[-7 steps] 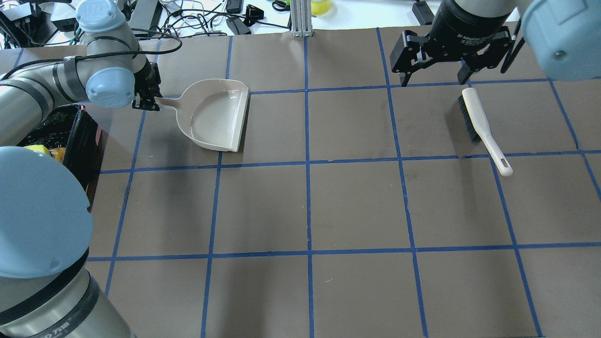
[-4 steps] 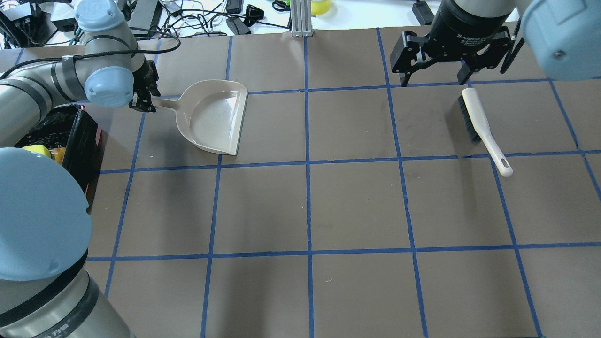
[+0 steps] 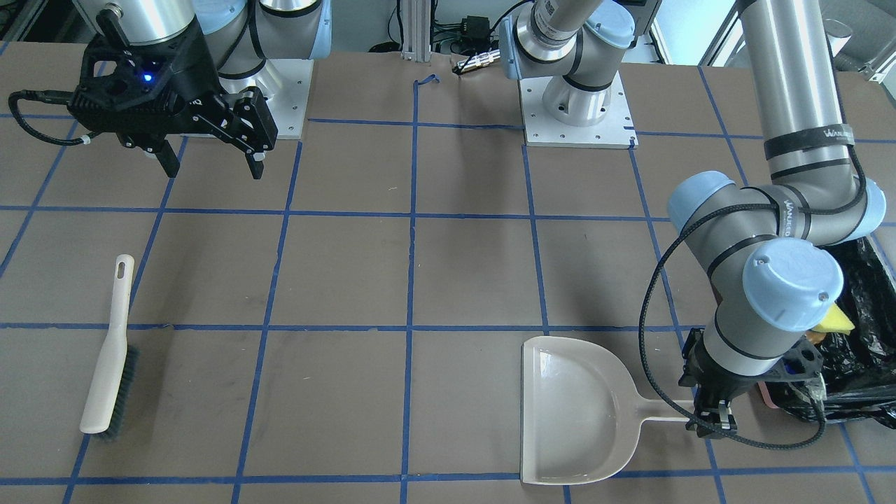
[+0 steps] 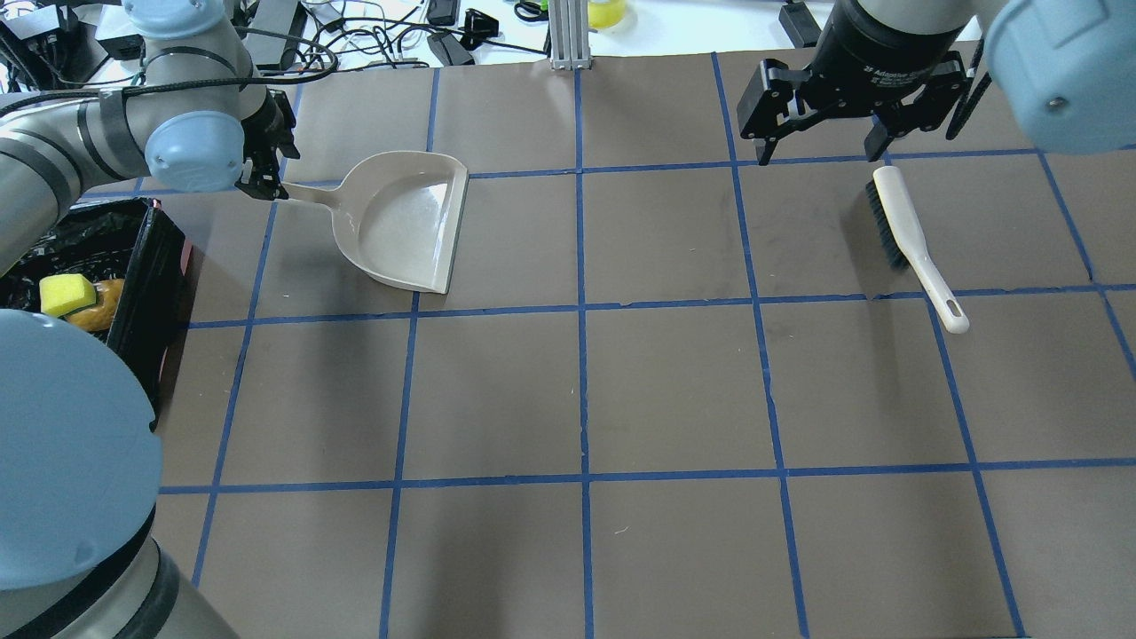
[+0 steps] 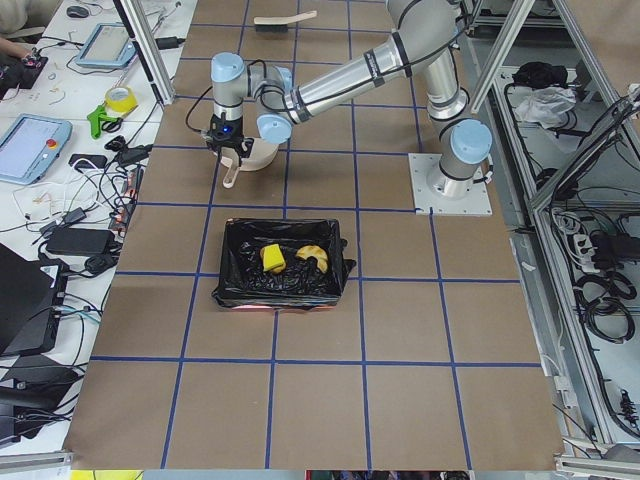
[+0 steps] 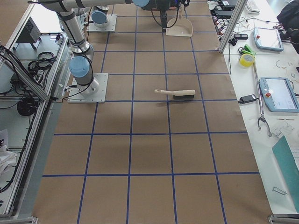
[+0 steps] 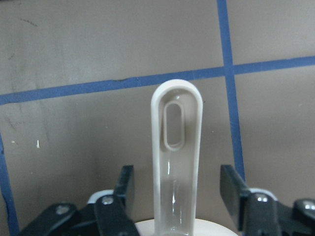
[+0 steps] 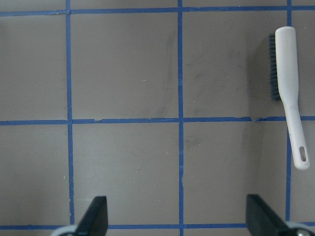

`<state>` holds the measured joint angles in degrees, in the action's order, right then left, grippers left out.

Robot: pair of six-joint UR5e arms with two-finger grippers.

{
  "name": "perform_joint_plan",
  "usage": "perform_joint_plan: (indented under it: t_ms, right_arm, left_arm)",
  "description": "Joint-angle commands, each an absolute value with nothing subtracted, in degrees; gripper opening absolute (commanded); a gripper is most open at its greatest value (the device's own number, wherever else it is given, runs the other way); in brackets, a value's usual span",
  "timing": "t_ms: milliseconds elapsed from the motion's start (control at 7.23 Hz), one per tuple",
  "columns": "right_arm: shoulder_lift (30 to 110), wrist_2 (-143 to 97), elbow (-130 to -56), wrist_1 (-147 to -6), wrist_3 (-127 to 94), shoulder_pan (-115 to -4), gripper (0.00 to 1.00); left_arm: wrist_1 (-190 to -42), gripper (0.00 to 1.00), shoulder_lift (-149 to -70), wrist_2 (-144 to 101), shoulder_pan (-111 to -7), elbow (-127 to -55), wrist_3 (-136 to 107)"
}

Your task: Sweep and dump trash into bin

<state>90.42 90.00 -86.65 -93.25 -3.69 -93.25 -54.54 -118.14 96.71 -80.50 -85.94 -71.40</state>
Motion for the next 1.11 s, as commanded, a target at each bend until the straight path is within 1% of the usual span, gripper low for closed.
perform_joint_plan:
  t_ms: [0,138,276,415,553,691,968]
  right_arm:
    - [90.4,90.0,-86.7,-93.3,-3.7,-93.3,1.00]
    - [90.4,90.1,-86.7,-93.3,-3.7,-93.3,1.00]
    - [90.4,90.0,-86.7,-93.3,-3.7,-93.3,1.00]
    - [90.4,90.0,-86.7,-93.3,-3.7,-93.3,1.00]
    - [90.4,90.0,-86.7,-93.3,-3.7,-93.3,1.00]
    - [90.4,90.1,-86.7,-93.3,-3.7,-93.3,1.00]
    - [90.4,90.1,-86.7,-93.3,-3.6,-93.3,1.00]
  left_arm:
    - [-55.2,0.80,-112.9,96.6,-81.0,-86.0,-60.6]
    - [-55.3,0.92,-110.3,96.6,-81.1,-86.0,-51.6]
    - [-57.0,1.00,-108.3,96.6,-81.1,-86.4,-41.3]
    - [-57.8,1.00,-106.7,96.4,-81.2,-87.2,-39.3]
    - [-64.3,1.00,-104.0,92.6,-81.9,-88.8,-37.9]
    - [-67.2,1.00,-101.5,87.6,-82.2,-87.9,-30.5]
    - [-71.1,1.00,-98.8,84.0,-82.1,-89.4,-15.3]
